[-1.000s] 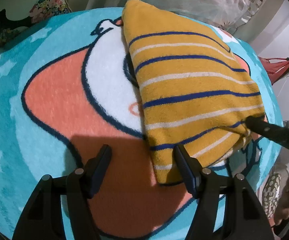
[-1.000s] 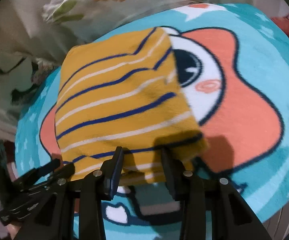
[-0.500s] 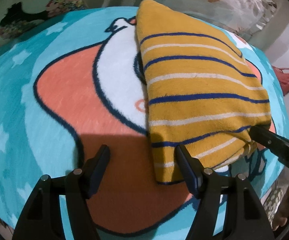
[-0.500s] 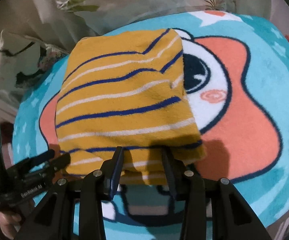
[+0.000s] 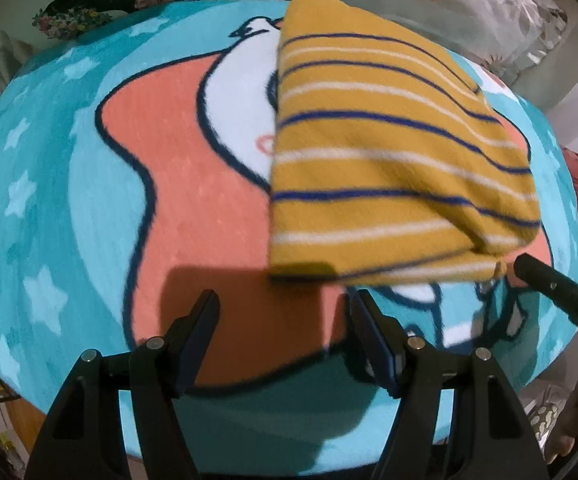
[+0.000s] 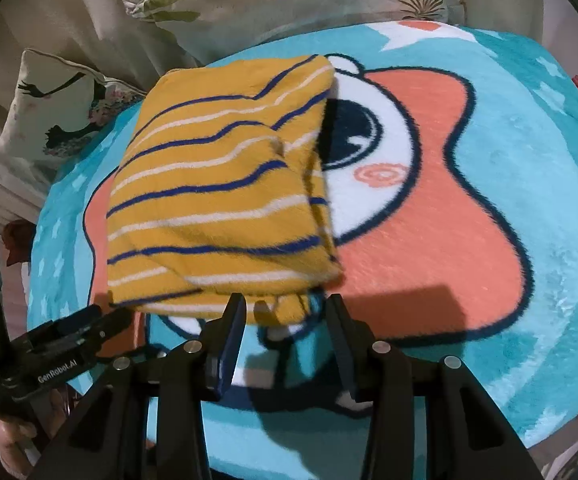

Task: Fold small clothes

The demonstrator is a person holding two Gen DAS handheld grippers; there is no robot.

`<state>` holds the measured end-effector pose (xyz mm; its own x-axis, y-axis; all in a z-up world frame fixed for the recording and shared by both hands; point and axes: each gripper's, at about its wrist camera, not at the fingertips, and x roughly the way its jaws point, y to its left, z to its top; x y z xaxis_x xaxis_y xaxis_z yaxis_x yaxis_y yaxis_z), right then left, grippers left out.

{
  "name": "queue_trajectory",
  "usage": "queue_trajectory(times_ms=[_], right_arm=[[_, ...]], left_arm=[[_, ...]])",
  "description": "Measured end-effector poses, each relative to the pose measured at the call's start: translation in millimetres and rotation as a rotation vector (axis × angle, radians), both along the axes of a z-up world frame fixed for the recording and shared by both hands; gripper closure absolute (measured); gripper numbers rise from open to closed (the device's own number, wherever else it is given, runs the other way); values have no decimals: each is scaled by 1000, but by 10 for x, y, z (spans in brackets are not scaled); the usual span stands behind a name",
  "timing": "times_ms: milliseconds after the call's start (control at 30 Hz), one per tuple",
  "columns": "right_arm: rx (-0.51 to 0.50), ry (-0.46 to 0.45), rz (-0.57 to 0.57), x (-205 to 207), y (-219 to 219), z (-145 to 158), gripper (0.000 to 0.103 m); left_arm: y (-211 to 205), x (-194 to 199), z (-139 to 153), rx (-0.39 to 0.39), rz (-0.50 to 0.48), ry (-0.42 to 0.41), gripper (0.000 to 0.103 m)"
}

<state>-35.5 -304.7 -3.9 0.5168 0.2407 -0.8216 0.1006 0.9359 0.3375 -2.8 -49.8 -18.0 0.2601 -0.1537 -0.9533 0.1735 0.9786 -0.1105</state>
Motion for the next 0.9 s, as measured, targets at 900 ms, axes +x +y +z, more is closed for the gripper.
queue_trajectory(times_ms=[900], right_arm=[[-212, -112, 163, 1134, 444, 248, 57]], left_arm=[[-159, -120, 221, 99, -6, -96, 35]])
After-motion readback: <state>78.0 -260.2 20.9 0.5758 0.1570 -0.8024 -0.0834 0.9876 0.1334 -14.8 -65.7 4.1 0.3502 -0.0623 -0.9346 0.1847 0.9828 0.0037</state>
